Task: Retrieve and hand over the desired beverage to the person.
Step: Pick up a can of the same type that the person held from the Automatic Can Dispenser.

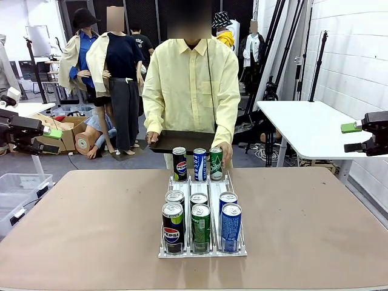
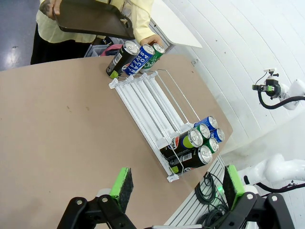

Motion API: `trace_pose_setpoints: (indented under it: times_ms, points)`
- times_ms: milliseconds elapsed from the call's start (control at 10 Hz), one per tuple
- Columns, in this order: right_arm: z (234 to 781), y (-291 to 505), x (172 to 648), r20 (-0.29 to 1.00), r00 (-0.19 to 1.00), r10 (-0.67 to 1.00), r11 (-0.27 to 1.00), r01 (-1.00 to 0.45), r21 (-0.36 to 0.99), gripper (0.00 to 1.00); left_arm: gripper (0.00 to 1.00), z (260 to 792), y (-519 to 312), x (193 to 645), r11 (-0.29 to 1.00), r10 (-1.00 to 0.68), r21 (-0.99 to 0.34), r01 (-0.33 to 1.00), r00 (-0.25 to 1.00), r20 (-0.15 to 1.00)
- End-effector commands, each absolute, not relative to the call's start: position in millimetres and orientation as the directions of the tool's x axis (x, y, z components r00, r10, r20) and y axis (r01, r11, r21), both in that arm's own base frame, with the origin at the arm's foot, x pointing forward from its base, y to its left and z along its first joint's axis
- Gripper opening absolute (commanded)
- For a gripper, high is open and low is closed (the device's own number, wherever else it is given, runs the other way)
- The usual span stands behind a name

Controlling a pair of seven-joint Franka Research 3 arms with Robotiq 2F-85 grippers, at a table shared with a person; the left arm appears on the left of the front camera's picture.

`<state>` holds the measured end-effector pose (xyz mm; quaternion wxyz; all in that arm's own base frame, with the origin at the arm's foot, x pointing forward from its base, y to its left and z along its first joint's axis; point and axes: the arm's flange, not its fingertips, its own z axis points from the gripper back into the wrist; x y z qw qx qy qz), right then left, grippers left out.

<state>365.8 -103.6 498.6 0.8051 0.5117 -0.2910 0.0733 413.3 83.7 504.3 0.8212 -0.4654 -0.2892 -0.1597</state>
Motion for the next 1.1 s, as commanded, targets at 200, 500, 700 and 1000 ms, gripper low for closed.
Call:
trace_pose_setpoints:
  times_ms: [200,500,700,1000]
  points:
    - [498.6,-103.4,366.2,0.544,0.819,-0.180,0.467,-0.416,0.780,1.00,1.00,504.6,84.1,413.3,0.515,0.008,-0.671,0.533,0.780,0.625]
    - [498.6,-103.4,366.2,0.544,0.819,-0.180,0.467,-0.416,0.780,1.00,1.00,504.6,84.1,413.3,0.515,0.008,-0.671,0.533,0.780,0.625]
    - [498.6,-103.4,366.2,0.544,0.819,-0.180,0.467,-0.416,0.780,1.00,1.00,504.6,84.1,413.3,0.515,0.008,-0.671,0.533,0.780,0.625]
    - [498.6,-103.4,366.2,0.544,0.819,-0.180,0.467,-0.416,0.780,1.00,1.00,504.6,84.1,413.3,0.515,0.008,-0.671,0.533,0.780,0.625]
